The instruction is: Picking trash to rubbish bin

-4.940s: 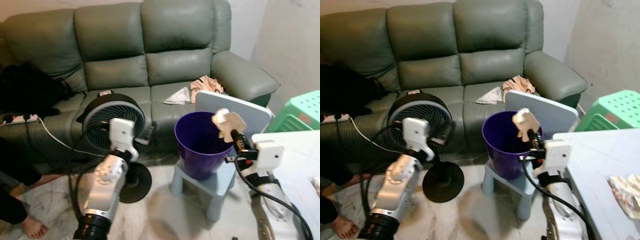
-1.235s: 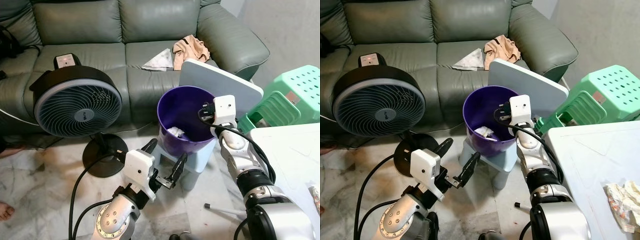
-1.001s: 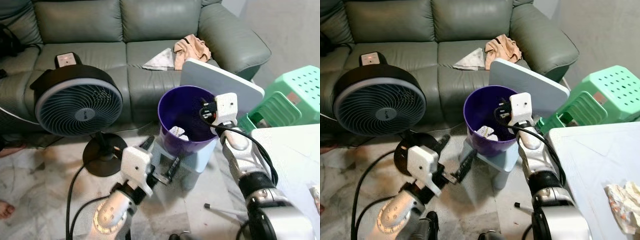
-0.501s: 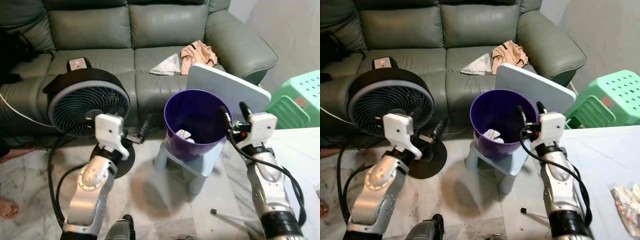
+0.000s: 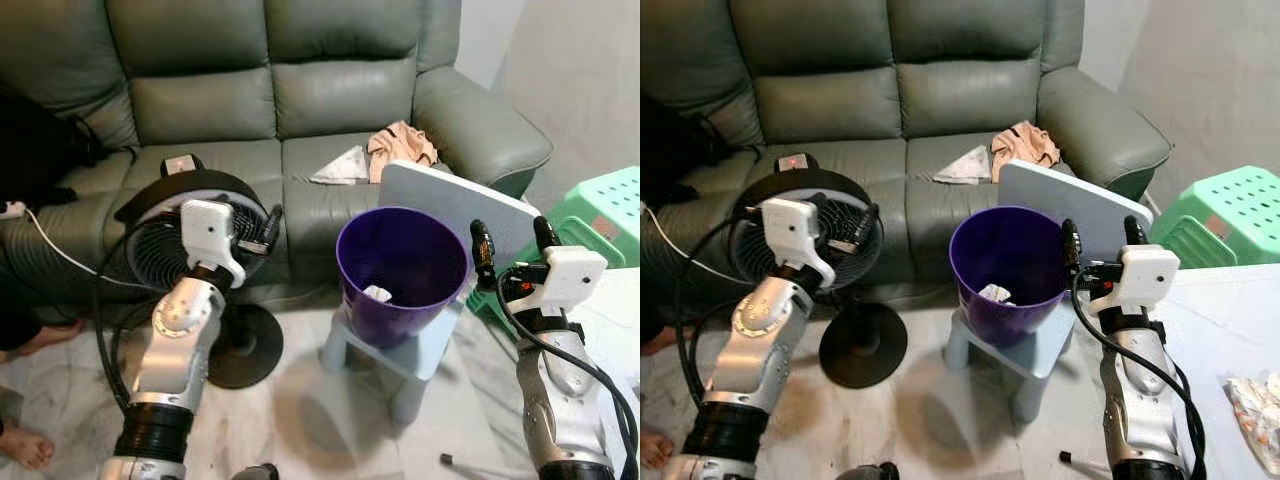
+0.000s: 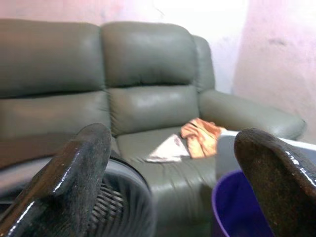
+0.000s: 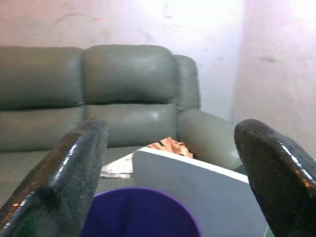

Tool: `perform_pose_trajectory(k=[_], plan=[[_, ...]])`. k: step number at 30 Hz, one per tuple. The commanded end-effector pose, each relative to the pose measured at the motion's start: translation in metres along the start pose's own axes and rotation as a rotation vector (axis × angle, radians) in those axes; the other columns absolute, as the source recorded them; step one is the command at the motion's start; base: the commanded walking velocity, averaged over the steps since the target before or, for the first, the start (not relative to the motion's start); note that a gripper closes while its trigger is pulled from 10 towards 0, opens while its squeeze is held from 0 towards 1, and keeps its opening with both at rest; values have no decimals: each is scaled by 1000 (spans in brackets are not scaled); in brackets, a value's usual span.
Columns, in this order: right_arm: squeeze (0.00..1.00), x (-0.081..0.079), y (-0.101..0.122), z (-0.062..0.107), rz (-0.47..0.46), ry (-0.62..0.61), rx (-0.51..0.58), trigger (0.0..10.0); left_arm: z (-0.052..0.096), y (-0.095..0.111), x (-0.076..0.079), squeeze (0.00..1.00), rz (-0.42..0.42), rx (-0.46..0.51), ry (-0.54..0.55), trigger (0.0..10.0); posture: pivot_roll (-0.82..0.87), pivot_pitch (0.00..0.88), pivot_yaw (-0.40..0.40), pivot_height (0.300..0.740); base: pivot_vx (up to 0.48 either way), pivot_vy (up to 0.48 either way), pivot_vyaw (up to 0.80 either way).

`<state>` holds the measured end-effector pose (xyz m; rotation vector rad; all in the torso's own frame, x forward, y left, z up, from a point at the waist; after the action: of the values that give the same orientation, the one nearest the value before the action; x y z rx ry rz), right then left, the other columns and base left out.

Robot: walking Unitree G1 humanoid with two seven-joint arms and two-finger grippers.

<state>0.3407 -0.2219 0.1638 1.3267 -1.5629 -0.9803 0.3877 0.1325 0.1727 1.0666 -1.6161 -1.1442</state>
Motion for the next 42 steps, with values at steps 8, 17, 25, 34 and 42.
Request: perform_pose_trajectory(k=[8, 17, 25, 34, 42], plan=[[0, -24, 0, 3, -24, 50, -9, 10000, 1, -10, -14, 0, 48, -18, 80, 10000, 39, 0, 24, 740, 0, 0, 0], [0, -22, 1, 1, -18, 51, -18, 10000, 0, -14, -17, 0, 49, -17, 95, 10000, 39, 0, 20, 740, 0, 0, 0], [0, -14, -10, -2, 13, 49, -88, 10000, 2, -16, -14, 0, 32, -11, 84, 10000, 40, 0, 13, 740, 0, 0, -291], [0, -23, -12, -6, 19, 70, -108, 10000, -1, -13, -16, 0, 33, -1, 85, 10000, 44, 0, 15, 740, 0, 0, -778], [0, -25, -16, -5, 12, 75, -130, 10000, 1, -16, -14, 0, 44, -8, 88, 10000, 49, 0, 10, 740, 0, 0, -769]])
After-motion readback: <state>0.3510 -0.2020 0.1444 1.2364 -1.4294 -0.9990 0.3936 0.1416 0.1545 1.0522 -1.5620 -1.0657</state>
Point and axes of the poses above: a point about 5 cm out from each wrist's last joint towards the gripper, its own z axis pointing back from the gripper into the wrist, its own y axis along the axis of the wrist's last joint, x = y × z, the point moved 6 cm from there along -z, pointing out of the wrist towards the gripper, and after that the axes turned 8 degrees about z, right-handed, at the moved point
